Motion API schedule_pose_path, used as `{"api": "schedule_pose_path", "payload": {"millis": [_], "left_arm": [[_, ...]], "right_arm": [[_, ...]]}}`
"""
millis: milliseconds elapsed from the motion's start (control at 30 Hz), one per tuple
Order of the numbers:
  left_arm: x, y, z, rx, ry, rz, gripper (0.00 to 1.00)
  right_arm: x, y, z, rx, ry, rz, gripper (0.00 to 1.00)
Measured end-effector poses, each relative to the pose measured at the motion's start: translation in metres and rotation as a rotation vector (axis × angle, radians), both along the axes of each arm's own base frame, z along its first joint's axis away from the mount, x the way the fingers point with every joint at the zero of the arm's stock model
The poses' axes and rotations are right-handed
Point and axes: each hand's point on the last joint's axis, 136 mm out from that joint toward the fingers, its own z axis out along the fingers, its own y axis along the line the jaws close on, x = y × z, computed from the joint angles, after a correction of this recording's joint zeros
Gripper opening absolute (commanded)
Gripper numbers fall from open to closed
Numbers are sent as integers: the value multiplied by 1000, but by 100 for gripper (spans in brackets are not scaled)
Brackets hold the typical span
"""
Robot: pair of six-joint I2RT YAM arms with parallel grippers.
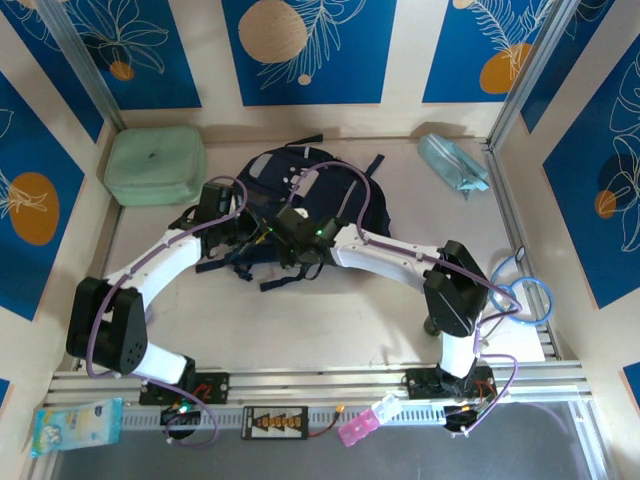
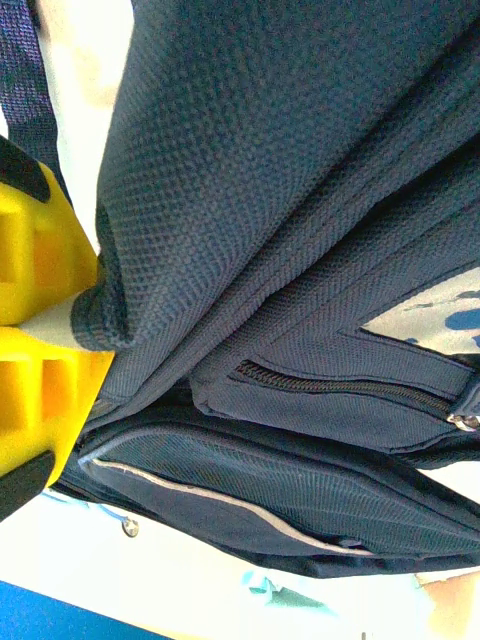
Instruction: Pack books, pencil case, and school supplies into a backpack
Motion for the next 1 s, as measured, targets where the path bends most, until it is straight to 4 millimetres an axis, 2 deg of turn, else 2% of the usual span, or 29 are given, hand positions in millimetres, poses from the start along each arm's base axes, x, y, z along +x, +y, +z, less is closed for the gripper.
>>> {"api": "schedule_pose_path", "payload": {"millis": [133,567,667,833,1000], "left_arm": [[0,0,0,0,0,0,0],[0,0,0,-2,1,3,0],[1,0,0,0,-2,6,0],[3,0,2,-3,-13,10,0],[3,-1,3,-4,-16,8,0]], "right_arm": [[8,-1,-8,-7,-6,-28,28],[28,-1,-9,-13,-51,-74,38],[32,-1,-9,-29,-57,-84,35],[38,-7,-9,-55,-67,-119,22],[40,-10,-9,-60,-67,-128,19]]}}
